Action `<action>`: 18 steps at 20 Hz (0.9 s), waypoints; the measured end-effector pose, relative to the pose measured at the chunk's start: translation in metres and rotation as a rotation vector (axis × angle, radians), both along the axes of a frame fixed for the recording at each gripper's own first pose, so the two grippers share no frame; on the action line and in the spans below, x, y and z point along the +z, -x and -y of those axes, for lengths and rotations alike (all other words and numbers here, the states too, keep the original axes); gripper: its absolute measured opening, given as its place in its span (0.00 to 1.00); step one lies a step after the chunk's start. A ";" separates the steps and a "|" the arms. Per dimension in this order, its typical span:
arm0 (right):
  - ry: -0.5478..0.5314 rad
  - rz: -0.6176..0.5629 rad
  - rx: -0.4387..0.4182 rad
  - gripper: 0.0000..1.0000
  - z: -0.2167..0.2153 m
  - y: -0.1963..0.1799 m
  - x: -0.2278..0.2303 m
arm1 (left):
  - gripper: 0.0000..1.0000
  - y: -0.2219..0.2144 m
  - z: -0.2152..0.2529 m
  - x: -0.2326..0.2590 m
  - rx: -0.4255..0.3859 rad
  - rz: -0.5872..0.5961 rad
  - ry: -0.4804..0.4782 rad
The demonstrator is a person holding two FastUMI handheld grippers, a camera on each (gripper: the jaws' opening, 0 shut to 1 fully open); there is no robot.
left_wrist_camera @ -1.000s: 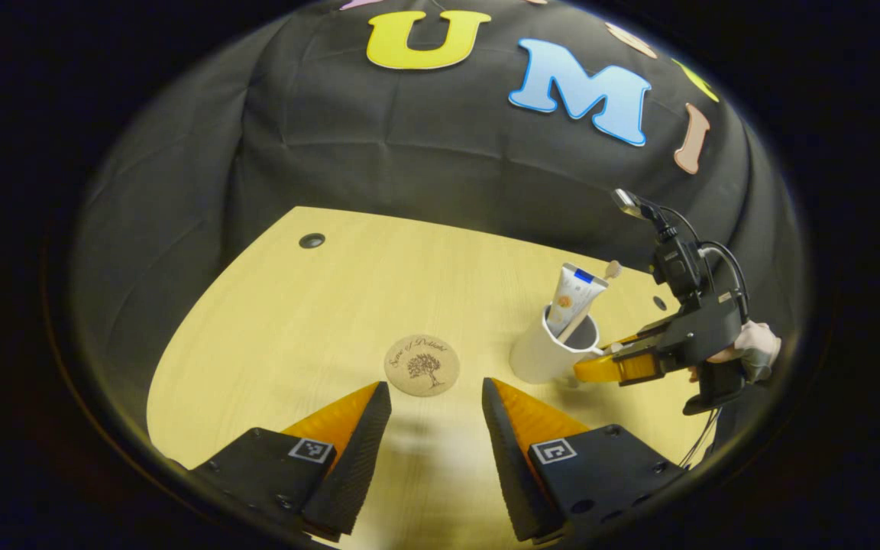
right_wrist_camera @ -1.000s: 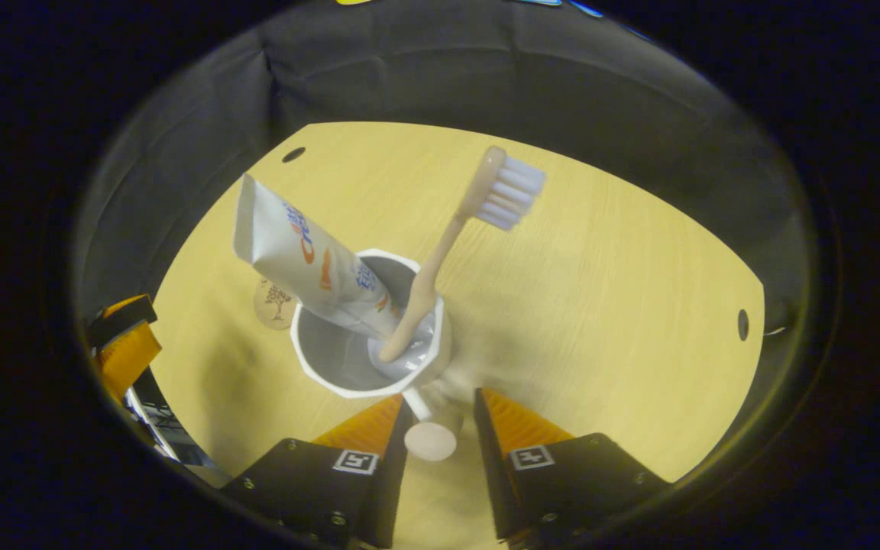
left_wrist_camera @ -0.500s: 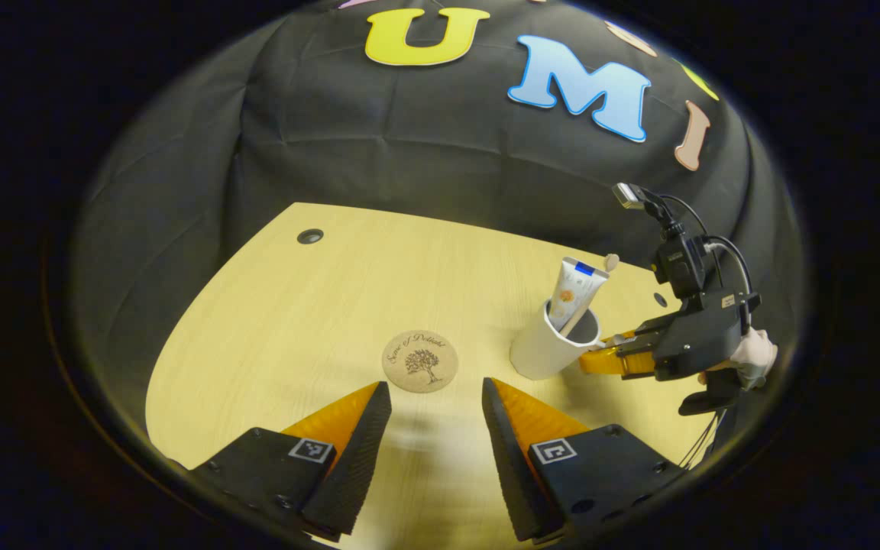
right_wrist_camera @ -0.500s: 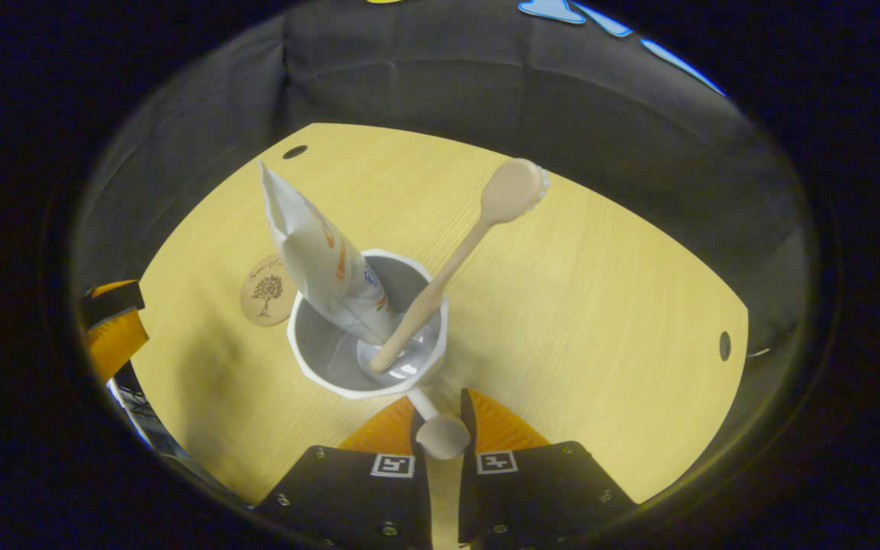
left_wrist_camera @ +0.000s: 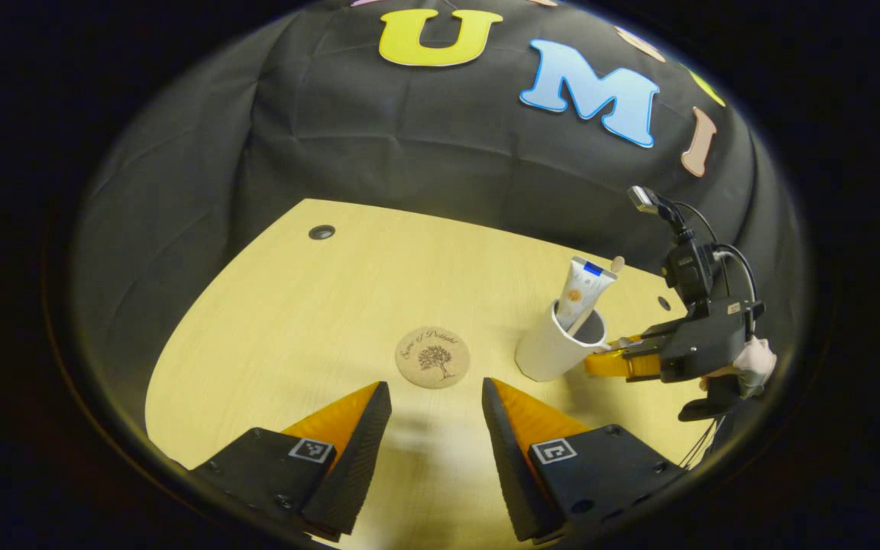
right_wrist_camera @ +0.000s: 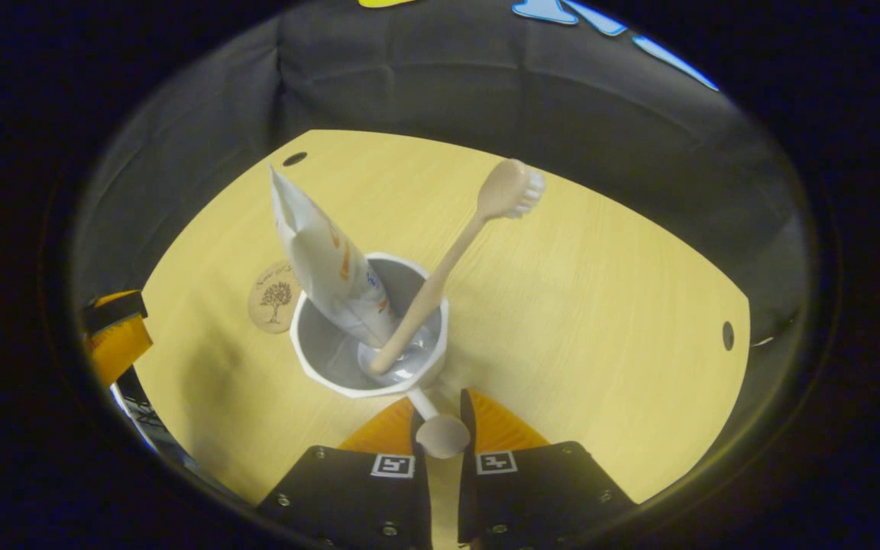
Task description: Put the toothbrush and toothpaste on the desktop into the cup, then pick up the cup and place it on the coaster on the desktop.
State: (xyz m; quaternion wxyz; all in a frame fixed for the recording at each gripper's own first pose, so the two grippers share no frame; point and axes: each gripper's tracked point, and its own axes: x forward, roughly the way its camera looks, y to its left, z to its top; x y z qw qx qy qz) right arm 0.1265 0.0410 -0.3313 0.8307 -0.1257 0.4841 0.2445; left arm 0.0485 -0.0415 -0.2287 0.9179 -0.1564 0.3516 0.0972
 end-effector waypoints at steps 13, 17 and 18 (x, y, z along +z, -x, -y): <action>-0.063 -0.002 0.059 0.14 -0.008 -0.009 0.019 | 0.79 0.042 -0.057 -0.003 0.085 -0.015 -0.004; -0.066 0.000 0.083 0.14 -0.007 -0.007 0.014 | 0.79 0.057 -0.081 -0.002 0.120 -0.022 -0.009; -0.065 0.000 0.090 0.14 -0.006 -0.007 0.013 | 0.79 0.061 -0.086 -0.005 0.129 -0.024 -0.009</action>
